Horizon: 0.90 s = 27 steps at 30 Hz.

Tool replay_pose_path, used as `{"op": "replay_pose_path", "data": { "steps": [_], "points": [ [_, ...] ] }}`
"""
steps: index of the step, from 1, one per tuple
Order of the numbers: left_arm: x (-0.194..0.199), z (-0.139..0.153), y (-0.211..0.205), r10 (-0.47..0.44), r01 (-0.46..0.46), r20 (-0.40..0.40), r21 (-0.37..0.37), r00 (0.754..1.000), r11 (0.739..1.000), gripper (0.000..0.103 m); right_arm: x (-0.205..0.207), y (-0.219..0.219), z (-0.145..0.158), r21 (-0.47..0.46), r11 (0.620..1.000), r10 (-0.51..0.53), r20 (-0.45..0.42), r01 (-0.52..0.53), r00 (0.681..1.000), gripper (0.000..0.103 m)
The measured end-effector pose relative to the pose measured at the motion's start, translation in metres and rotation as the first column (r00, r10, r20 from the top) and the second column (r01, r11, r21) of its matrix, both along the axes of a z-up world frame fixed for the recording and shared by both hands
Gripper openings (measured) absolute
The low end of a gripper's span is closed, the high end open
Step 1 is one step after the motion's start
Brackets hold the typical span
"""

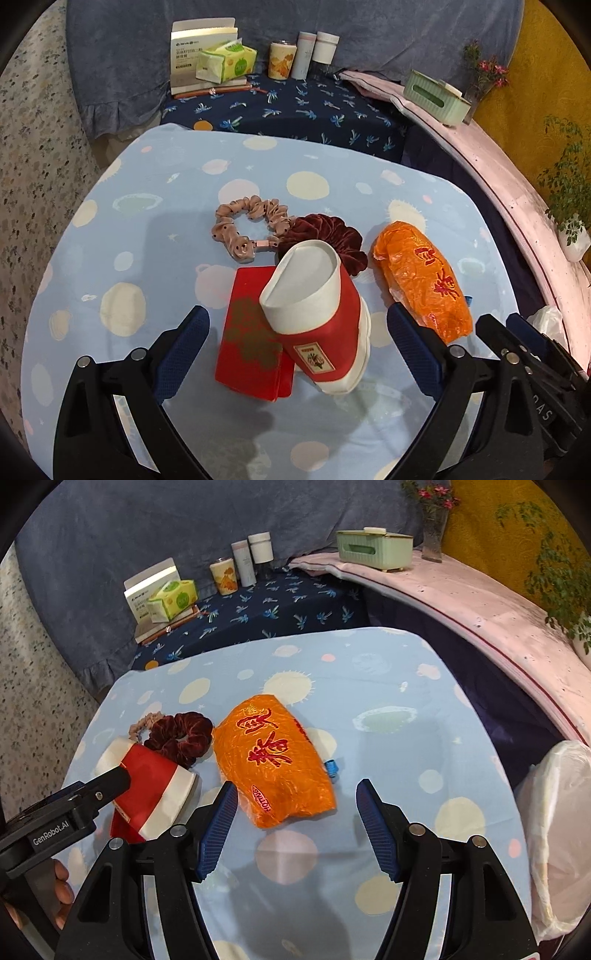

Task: Collect trash
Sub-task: 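Grasp the red-white paper cup with the left gripper while the right grasps the orange bag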

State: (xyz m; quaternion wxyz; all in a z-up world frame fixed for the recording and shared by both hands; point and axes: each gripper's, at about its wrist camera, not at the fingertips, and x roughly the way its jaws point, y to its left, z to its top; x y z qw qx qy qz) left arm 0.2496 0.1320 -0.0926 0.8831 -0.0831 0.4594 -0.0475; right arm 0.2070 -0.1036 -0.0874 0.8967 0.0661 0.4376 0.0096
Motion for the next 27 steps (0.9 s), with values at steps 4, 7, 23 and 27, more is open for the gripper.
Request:
{"op": "replay_pose_path", "data": {
  "steps": [4,7,23,27],
  "points": [
    [0.009,-0.008,-0.003,-0.013,0.012,-0.015,-0.015,1.0,1.0,0.087,0.014,0.003,-0.015,0.005,1.0,-0.006,-0.029,0.006,1.0,0.064],
    [0.012,-0.011,-0.006,-0.028,0.027,-0.025,-0.013,0.999,1.0,0.073,0.021,0.003,-0.025,0.004,1.0,-0.012,-0.047,0.012,0.999,0.064],
    [-0.002,0.015,-0.022,-0.104,0.105,0.038,-0.043,0.994,0.993,0.042,0.02,0.013,-0.023,0.014,0.998,0.061,-0.049,-0.06,0.997,0.013],
    [-0.009,0.035,-0.027,-0.108,0.112,0.072,-0.055,0.992,0.992,0.042,0.007,0.008,0.002,0.035,0.998,0.061,0.003,-0.061,0.998,0.013]
  ]
}}
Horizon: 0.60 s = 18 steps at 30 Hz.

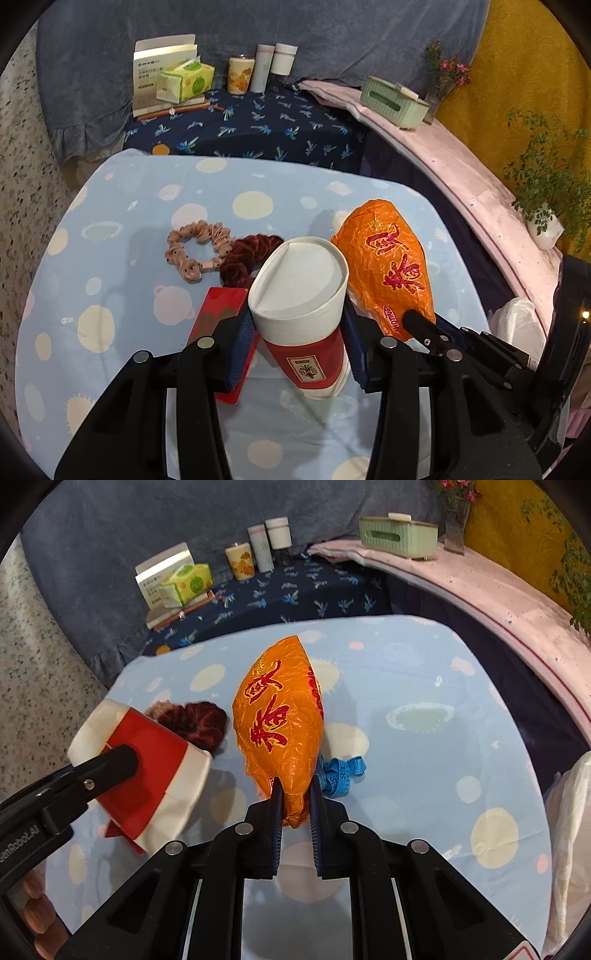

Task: Collect trash
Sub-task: 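Grasp the red-white paper cup with the left gripper while the right grasps the orange bag, then carry the cup and bag over the bin and open both grippers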

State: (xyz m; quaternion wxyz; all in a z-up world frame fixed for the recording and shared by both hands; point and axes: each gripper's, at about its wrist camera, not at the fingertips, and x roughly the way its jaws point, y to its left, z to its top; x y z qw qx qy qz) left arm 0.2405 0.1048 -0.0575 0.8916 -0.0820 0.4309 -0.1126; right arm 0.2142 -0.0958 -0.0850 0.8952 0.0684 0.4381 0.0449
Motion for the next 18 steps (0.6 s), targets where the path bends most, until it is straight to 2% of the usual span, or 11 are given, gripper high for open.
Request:
{"op": "replay_pose_path", "data": {
  "steps": [9,18],
  "points": [
    [-0.023,0.056,-0.02,-0.028,0.032,0.08,-0.058,0.996,0.998,0.042,-0.034,-0.032,0.074,0.055,0.998,-0.044,0.143,0.037,0.989,0.013],
    [-0.051,0.101,-0.064,-0.092,0.103,0.151,-0.069,0.984,0.992,0.042,-0.077,-0.084,0.127,0.097,0.991,-0.117,0.254,0.095,0.96,0.012]
  ]
}}
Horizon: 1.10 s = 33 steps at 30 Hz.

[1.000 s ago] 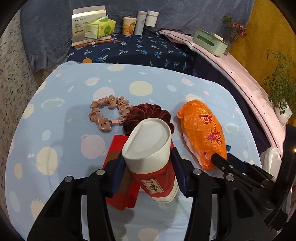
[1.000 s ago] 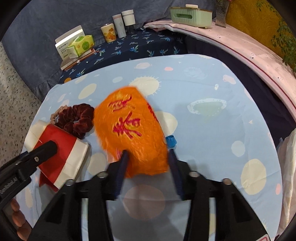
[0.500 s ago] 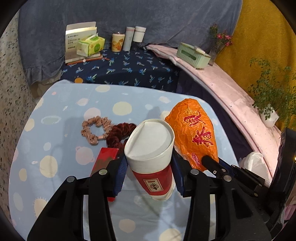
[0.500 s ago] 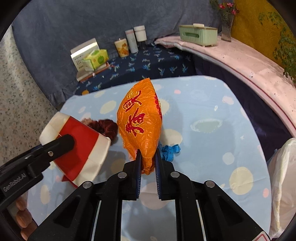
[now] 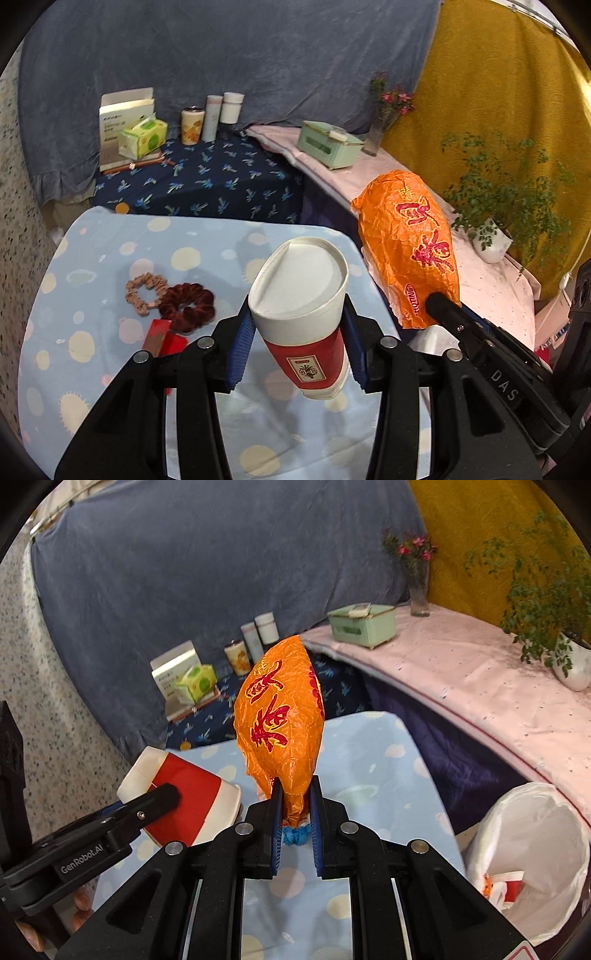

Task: Collect trash
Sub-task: 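Carry the cup and bag over the bin and open both grippers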

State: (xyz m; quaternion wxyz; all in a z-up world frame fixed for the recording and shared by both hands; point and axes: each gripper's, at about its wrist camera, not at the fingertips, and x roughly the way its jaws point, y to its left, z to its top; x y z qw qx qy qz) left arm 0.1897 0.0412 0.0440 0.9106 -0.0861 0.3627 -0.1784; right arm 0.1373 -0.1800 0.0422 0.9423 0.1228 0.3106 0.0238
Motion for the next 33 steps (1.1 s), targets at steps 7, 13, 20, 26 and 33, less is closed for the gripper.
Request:
{"op": "replay_pose_path", "data": {
  "steps": [7,13,20,26,33],
  "points": [
    [-0.026,0.028,-0.053,-0.094,0.094,0.055,-0.004,0.994,0.996,0.042,-0.032,-0.04,0.017,0.012,0.997,-0.072,0.039,0.072,0.997,0.013],
    [-0.046,0.041,-0.106,-0.183,0.183,0.082,0.007,0.98,0.983,0.043,-0.061,-0.087,0.022,0.022,0.986,-0.167,0.059,0.166,0.984,0.013],
    [-0.064,0.043,-0.166,-0.28,0.278,0.081,0.034,0.957,0.96,0.043,-0.086,-0.131,0.018,0.046,0.966,-0.256,0.054,0.254,0.965,0.013],
    [-0.074,0.037,-0.208,-0.345,0.341,0.069,0.06,0.936,0.938,0.043,-0.103,-0.167,0.005,0.071,0.945,-0.322,0.032,0.319,0.946,0.013],
    [-0.08,0.026,-0.247,-0.409,0.406,0.04,0.065,0.912,0.911,0.043,-0.121,-0.203,-0.016,0.096,0.915,-0.394,-0.006,0.392,0.919,0.012]
  ]
}}
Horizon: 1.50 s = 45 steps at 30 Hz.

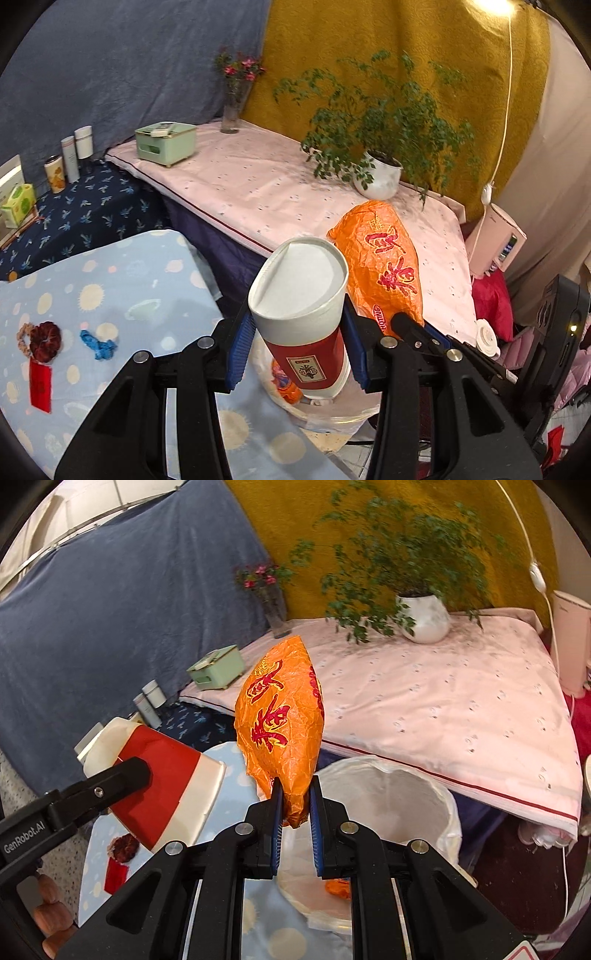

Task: Collect trash
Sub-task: 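Carry the cup and bag over the bin and open both grippers, then move both grippers back over the red card and blue tape measure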

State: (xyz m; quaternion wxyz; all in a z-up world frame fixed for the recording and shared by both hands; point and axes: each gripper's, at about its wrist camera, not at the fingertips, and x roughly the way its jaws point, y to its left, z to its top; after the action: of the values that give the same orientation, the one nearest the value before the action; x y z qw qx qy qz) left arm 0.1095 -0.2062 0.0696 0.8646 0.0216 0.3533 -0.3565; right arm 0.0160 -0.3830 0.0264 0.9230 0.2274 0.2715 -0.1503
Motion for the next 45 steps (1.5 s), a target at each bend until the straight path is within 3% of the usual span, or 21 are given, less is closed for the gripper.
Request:
{"op": "replay_pose_path", "data": {
  "steps": [12,13,15,16,19,45],
  "points": [
    [-0.005,-0.021,-0.046,-0.083,0.084,-0.032,0.022,0.996,0.996,0.044,-0.011,-0.034,-0.03,0.042,0.997,-0.058,-0.044,0.06,0.997,0.013],
    [-0.005,-0.021,-0.047,-0.086,0.086,-0.032,0.019,0.996,0.996,0.046,-0.011,-0.035,-0.032,0.04,0.997,-0.061,-0.046,0.063,0.997,0.015],
    [-0.005,-0.021,-0.048,-0.068,0.069,-0.023,0.02,0.997,0.997,0.074,-0.011,-0.035,-0.033,0.017,0.996,-0.085,-0.057,0.086,0.995,0.023],
    [-0.005,-0.02,-0.047,-0.052,0.052,-0.013,0.017,0.999,0.999,0.076,-0.011,-0.034,-0.033,0.01,0.996,-0.092,-0.059,0.093,0.994,0.03],
    [-0.002,-0.023,-0.045,-0.039,0.039,-0.015,0.027,0.999,0.999,0.076,-0.014,-0.035,-0.034,0.014,0.995,-0.103,-0.047,0.104,0.994,0.04],
    [0.02,-0.026,0.037,0.123,-0.123,-0.006,0.017,0.992,0.992,0.076,0.01,0.019,-0.016,-0.039,0.999,0.01,-0.052,-0.012,0.999,0.045]
  ]
}}
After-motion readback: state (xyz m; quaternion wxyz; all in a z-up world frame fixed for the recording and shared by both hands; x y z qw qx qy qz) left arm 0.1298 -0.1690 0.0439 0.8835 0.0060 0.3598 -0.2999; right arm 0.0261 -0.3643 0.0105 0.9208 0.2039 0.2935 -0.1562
